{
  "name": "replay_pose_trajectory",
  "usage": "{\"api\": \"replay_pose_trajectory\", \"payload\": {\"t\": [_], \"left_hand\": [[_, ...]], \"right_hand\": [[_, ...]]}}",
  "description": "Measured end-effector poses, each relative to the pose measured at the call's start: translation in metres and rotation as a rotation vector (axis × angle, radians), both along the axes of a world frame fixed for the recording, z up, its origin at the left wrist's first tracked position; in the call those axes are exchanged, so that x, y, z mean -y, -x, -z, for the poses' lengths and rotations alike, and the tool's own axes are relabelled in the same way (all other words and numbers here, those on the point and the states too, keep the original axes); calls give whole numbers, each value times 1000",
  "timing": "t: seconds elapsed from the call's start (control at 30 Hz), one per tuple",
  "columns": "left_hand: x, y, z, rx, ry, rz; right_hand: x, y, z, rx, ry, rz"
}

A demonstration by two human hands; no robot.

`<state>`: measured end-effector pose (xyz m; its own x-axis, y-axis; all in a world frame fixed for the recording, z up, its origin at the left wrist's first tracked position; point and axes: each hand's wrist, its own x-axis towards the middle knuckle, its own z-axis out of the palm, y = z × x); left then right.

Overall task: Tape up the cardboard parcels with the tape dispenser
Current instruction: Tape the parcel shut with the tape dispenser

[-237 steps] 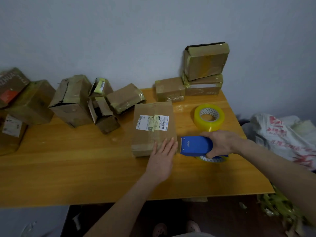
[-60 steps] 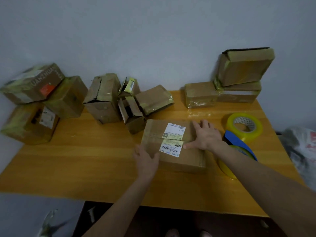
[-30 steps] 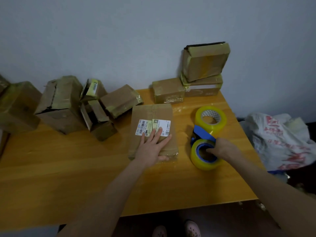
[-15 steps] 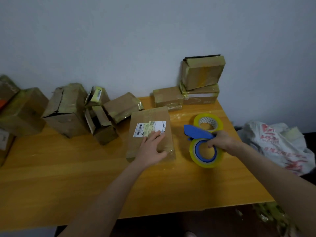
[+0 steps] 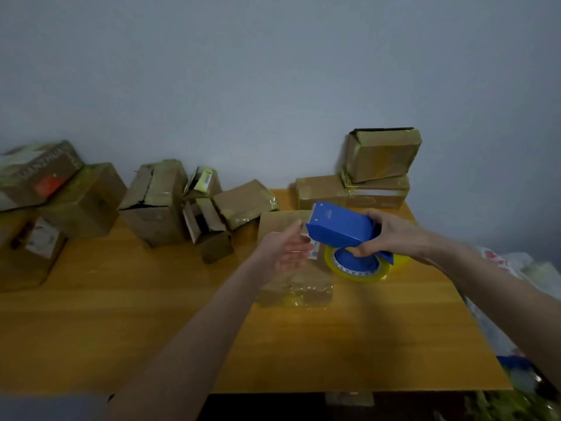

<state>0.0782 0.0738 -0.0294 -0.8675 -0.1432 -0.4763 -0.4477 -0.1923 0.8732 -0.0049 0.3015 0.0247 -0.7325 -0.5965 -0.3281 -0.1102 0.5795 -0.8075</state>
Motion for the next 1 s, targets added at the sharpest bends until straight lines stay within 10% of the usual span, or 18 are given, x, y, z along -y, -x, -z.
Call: {"api": "replay_pose_trajectory", "payload": {"t": [0.4, 1.0], "left_hand": [[34, -37, 22, 4, 244, -175], [79, -77, 67, 141, 405, -363]], "right_hand": [[24, -18, 17, -464, -291, -358], [-48, -1, 45, -310, -482, -295]]}}
